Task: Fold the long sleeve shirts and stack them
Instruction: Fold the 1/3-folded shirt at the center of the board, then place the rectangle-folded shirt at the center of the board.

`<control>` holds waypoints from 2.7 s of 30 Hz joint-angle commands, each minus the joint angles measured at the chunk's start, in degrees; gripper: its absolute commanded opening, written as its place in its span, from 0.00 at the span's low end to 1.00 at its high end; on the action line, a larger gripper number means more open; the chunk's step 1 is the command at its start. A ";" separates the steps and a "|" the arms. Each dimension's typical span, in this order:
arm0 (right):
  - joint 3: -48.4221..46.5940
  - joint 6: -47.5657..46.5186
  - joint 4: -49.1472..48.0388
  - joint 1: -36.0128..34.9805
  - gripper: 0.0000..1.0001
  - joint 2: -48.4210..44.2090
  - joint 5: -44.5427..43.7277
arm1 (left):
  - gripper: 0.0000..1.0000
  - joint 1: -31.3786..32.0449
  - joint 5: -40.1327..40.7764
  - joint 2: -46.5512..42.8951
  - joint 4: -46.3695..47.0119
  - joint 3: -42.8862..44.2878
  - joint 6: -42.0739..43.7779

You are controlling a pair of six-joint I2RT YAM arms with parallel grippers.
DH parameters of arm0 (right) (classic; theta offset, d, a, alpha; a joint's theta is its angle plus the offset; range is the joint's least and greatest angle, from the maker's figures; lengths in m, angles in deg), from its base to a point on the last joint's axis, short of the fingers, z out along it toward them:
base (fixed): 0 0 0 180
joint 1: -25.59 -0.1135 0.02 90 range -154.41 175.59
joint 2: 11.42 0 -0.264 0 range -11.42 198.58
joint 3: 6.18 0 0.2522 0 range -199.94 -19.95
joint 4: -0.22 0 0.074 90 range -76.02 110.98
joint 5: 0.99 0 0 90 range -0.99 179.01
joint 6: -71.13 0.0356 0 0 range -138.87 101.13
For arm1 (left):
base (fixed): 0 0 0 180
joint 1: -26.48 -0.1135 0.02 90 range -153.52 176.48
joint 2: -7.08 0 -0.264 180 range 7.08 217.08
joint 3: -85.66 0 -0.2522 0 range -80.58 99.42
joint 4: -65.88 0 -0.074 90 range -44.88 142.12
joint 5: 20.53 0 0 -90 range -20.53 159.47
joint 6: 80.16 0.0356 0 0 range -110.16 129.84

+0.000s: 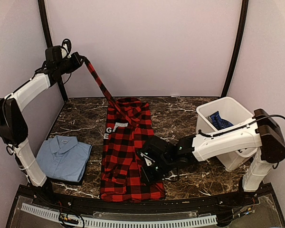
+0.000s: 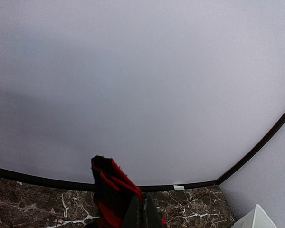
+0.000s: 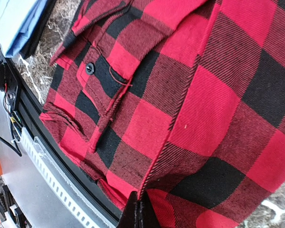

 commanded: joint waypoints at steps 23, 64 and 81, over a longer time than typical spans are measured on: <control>-0.03 -0.05 -9.57 -0.57 0.00 6.21 6.44 | 0.00 0.61 -7.14 -8.62 9.94 -10.54 -0.10; 3.52 -8.05 -5.73 25.93 0.47 -11.39 -5.38 | 0.00 19.34 -37.90 -8.96 14.29 -42.19 -3.27; 6.01 -7.63 -8.27 26.06 0.48 -10.45 -3.05 | 0.00 31.31 -36.54 -9.81 16.38 -49.87 -3.46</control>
